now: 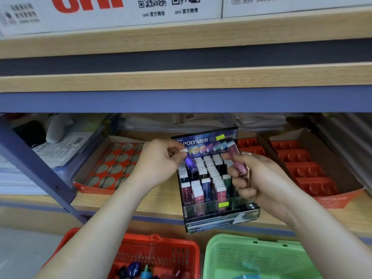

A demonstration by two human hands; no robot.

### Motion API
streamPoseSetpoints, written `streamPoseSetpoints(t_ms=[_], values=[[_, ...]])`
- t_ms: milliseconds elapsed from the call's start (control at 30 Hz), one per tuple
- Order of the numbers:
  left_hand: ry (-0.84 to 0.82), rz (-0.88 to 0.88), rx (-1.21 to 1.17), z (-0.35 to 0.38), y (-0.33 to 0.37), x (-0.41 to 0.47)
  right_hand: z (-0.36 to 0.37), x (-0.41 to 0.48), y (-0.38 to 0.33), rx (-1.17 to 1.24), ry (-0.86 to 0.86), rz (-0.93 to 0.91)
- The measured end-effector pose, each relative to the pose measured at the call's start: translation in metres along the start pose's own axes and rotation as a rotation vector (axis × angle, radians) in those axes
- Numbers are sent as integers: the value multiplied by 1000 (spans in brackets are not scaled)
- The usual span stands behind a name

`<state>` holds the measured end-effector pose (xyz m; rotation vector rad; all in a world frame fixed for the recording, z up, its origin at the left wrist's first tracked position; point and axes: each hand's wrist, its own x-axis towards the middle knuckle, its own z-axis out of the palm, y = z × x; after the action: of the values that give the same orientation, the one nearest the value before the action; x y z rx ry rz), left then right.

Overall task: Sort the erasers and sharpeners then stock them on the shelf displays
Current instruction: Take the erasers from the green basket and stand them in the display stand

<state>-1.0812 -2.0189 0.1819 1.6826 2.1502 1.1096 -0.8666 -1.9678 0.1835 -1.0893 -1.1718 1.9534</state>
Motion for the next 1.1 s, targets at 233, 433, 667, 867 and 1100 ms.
streamPoseSetpoints(t_ms=[233,433,667,867,1100], values=[[-26,83,197,11,0,-6,-4,-16,10,-53,-7,4],[-54,234,325,11,7,-6,-2,-26,14,-112,-36,-2],[-82,194,332,13,8,-9,-6,-30,18,-128,-62,-35],[-89,74,290,23,10,-8,-9,-30,21,-137,-39,-73],[-201,130,433,20,12,-2,-8,-33,22,-17,10,-24]])
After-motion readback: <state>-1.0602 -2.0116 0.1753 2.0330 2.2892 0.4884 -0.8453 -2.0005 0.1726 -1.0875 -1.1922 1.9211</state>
